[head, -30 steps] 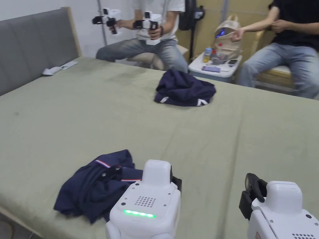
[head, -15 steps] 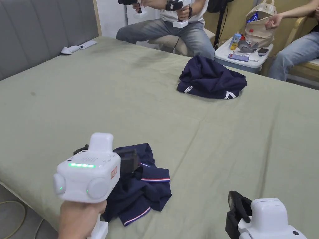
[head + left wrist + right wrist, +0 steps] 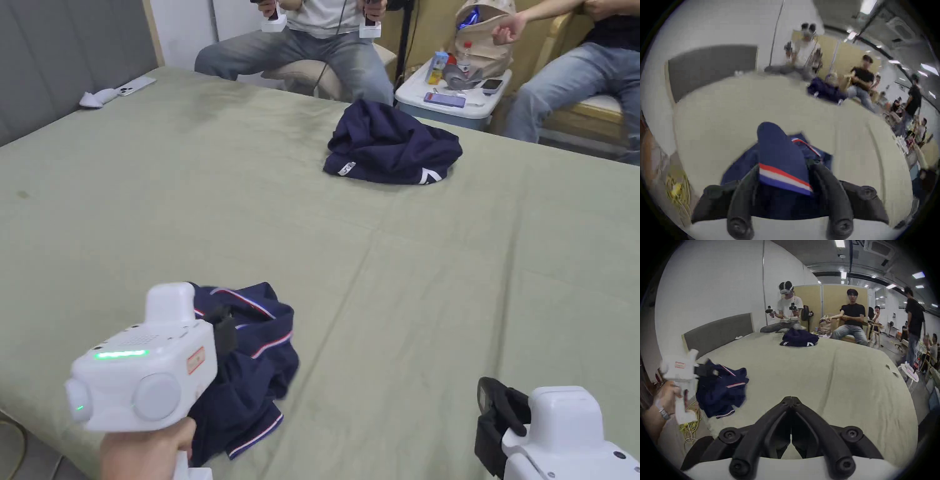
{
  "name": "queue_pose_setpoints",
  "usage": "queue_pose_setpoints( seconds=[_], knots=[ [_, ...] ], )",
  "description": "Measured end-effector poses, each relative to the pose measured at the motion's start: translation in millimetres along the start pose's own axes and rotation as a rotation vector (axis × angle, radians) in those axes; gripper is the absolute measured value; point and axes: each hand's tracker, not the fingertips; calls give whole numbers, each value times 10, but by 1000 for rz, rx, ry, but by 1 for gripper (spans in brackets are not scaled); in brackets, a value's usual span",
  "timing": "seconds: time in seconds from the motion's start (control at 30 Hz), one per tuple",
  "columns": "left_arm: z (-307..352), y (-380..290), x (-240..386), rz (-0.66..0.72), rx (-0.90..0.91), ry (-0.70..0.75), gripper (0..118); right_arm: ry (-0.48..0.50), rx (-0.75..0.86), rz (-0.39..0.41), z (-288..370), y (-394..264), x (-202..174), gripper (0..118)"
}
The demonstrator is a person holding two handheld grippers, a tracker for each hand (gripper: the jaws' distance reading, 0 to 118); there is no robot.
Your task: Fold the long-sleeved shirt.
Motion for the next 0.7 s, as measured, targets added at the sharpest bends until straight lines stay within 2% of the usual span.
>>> queue_pose_setpoints(
  seconds=[0.07, 0.13, 0.27, 0.33, 0.47, 0.7],
  knots=[
    [582, 239, 214, 10, 146, -53, 28, -27, 19, -19, 100, 26, 127, 1],
    [881, 492, 460, -6, 204, -77, 28, -67, 52, -50, 231, 47, 279, 1],
    [1087, 862, 1210, -176, 272, -184, 28, -132, 119, -121, 597, 63, 663, 1],
    [1059, 893, 1686, -180, 288, -254, 28, -191, 148, -146, 812, 43, 885, 1],
    [728, 690, 2950, -182, 125, -439, 28, -333, 191, -222, 1294, -131, 1475, 1],
    [235, -530, 5174, -379, -133, -634, 28, -583, 205, -344, 2209, -539, 2322, 1]
  ],
)
